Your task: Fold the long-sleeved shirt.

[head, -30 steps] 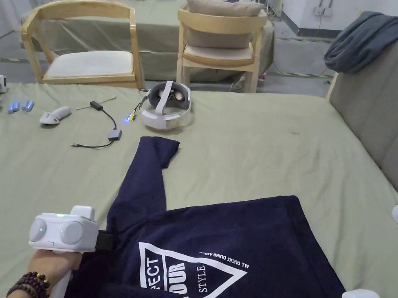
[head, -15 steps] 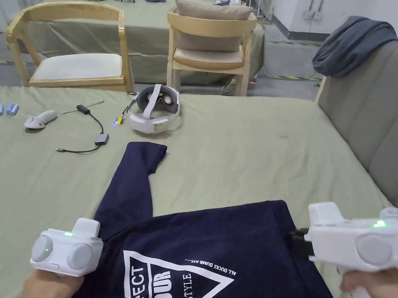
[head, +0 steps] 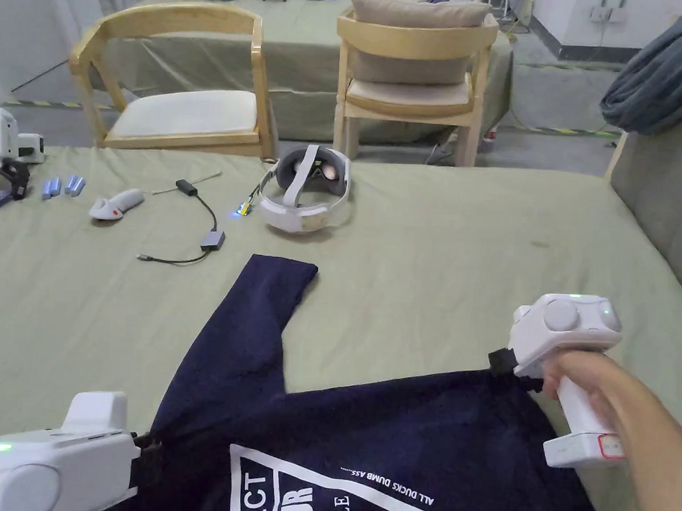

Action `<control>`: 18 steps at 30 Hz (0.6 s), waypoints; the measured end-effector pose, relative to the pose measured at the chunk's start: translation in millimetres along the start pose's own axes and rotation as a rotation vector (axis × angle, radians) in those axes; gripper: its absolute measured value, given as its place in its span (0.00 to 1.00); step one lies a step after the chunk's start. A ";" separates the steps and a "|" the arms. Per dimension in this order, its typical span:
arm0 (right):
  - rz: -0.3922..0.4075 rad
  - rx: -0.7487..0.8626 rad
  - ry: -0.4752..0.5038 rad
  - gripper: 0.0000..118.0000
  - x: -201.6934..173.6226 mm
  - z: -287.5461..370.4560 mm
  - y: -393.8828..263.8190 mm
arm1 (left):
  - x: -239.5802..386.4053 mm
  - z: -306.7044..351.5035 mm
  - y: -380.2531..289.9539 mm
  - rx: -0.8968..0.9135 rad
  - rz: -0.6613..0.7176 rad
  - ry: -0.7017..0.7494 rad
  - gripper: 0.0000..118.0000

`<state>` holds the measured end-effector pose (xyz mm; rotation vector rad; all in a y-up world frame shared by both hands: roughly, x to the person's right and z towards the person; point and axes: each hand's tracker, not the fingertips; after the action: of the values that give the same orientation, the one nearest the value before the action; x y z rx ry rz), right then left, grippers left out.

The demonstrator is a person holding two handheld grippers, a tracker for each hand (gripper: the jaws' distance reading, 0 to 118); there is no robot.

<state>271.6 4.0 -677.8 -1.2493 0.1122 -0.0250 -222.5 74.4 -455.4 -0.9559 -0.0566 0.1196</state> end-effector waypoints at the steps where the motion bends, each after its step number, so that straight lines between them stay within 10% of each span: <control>1: 0.015 0.000 -0.019 0.34 -4.6 -0.6 -3.0 | 1.4 0.4 -0.1 -0.001 -0.002 0.002 0.10; 3: 0.033 0.010 -0.035 0.28 -7.0 6.3 -4.1 | 3.9 -1.8 0.3 -0.008 -0.009 0.000 0.10; 4: 0.030 0.011 -0.014 0.08 -3.4 7.9 -5.6 | 5.5 -3.7 0.7 -0.010 -0.012 0.001 0.10; 18: 0.182 0.503 -0.031 0.09 12.1 283.2 -1.9 | 11.3 98.2 160.5 0.318 -0.049 -0.071 0.09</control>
<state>311.7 270.1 -588.7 -0.7338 0.1795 0.1176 -233.6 247.1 -530.1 -0.6321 -0.1230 0.1134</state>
